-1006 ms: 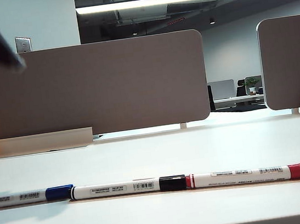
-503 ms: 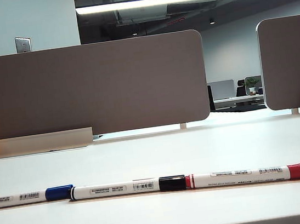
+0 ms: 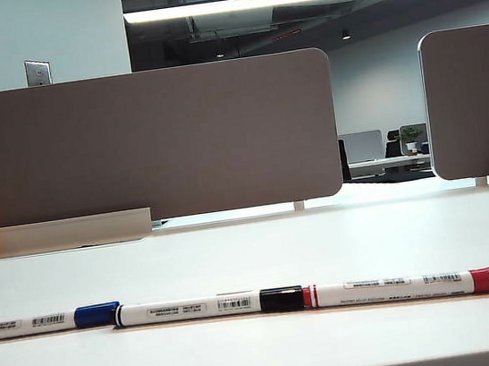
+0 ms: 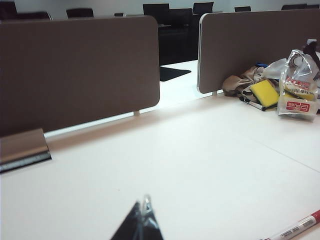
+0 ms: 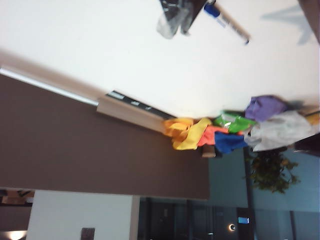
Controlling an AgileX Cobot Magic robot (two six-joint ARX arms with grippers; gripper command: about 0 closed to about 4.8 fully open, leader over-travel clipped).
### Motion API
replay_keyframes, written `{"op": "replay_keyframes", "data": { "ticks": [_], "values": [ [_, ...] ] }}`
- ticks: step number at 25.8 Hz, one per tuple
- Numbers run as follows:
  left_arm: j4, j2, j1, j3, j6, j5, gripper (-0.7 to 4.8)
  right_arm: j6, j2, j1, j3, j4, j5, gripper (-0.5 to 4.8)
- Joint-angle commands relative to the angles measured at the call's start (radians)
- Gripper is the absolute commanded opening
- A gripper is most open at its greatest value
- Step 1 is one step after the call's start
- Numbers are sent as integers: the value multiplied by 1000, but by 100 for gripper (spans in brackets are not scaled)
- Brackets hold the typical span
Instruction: Pick up the markers one by one and line them up horizontally in a straight line on the table.
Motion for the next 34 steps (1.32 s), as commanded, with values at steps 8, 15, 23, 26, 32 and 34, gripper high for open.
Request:
{"op": "replay_keyframes", "data": {
  "ticks": [8, 15, 23, 26, 32, 34],
  "values": [
    [259, 2, 0, -233, -86, 3, -6, 10, 2, -1, -170, 142, -2, -1],
    [258, 1, 0, -302, -110, 27, -6, 66, 2, -1, -251, 163, -2, -1],
    [251, 1, 0, -340, -124, 35, -6, 91, 2, -1, -323, 175, -147, -1],
    [249, 1, 0, -354, -123, 78, -6, 90, 2, -1, -323, 130, -249, -1],
    [249, 1, 0, -389, -125, 96, -6, 90, 2, -1, -323, -4, -325, -1],
    [247, 1, 0, -399, -125, 97, -6, 90, 2, -1, -323, -32, -328, -1]
  ]
}}
